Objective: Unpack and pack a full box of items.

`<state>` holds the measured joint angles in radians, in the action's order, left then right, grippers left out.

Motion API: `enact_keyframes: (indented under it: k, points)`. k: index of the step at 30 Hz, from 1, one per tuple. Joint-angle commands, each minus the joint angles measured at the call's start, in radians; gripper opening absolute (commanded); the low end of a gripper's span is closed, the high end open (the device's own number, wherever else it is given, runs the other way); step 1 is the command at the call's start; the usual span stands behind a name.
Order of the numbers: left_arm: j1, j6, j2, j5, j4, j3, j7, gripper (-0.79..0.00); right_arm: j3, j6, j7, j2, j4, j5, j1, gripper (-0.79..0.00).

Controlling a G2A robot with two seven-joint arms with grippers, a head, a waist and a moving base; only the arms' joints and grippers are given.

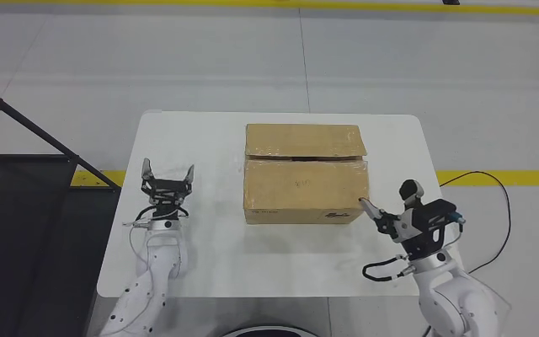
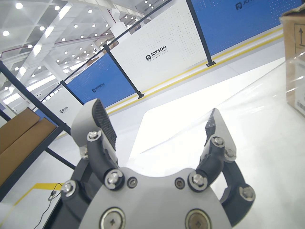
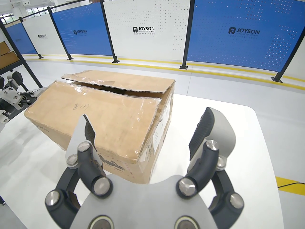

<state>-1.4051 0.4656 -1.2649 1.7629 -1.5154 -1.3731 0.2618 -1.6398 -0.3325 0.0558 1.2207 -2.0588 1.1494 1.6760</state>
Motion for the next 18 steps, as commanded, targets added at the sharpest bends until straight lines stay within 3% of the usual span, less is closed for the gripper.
enact_keyframes:
  k: [1,18]
  points:
    - [-0.014,-0.003,-0.001,-0.007,0.001,-0.006,-0.003,0.0,0.003,-0.002,-0.002,0.0,0.0,0.002,-0.001,0.0]
    - [-0.038,0.017,-0.012,-0.061,0.075,-0.058,-0.024,0.0,0.01,-0.011,-0.01,-0.004,-0.007,0.012,0.005,0.0]
